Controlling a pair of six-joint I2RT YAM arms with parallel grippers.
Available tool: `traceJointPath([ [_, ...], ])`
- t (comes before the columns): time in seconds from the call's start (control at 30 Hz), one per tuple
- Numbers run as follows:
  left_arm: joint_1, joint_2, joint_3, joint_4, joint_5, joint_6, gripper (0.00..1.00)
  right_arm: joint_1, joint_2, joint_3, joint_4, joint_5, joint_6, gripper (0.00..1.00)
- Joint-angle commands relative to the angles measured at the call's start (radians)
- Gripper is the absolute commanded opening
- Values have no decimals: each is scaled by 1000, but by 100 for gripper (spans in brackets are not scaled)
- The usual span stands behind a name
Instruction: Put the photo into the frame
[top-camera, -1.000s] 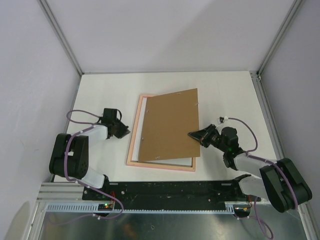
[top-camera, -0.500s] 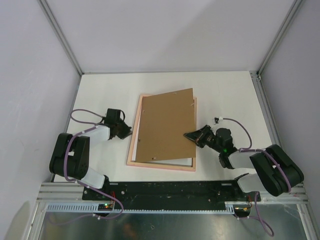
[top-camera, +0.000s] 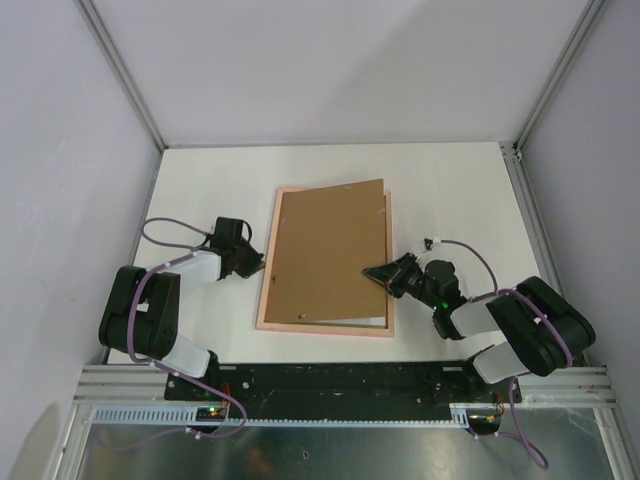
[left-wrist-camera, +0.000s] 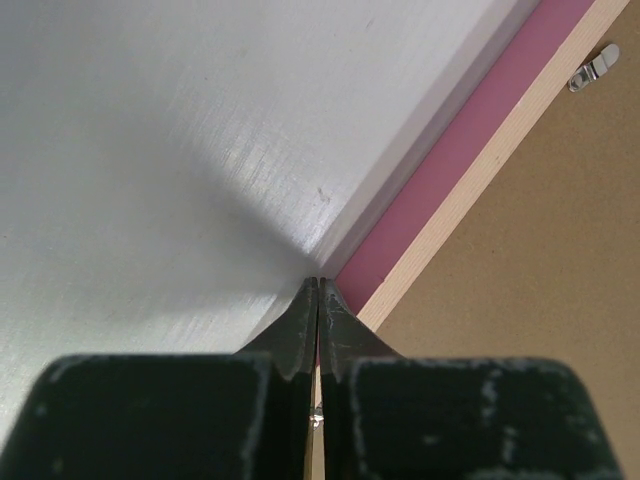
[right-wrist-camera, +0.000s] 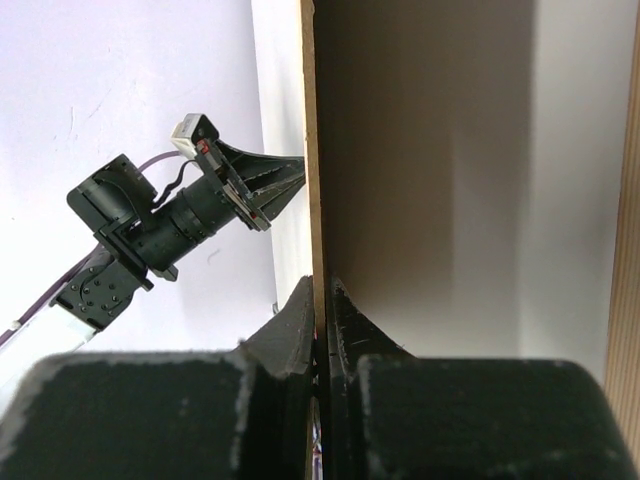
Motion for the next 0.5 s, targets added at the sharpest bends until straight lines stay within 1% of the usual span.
traceJointPath([
  [0.0,-20,-27,-10,12,-7,-18,0,26,-13,11,63,25,3,0],
  [0.1,-25,-25,-10,13,-9,-19,0,31,-17,33,4,23,-21,0],
  [0.2,-27,-28,-10,12,-10,-20,0,32,-30,70,-118,18,-59,0],
  [0.27,-27,-29,-10,11,-10,-19,0,31,-50,106,-219,26,-95,8],
  [0.37,-26,-33,-10,11,-11,-17,0,25,-88,153,-365,36,-149,27],
  [0.47,-27,-34,-10,12,-11,-15,0,17,-119,205,-492,49,-201,43],
])
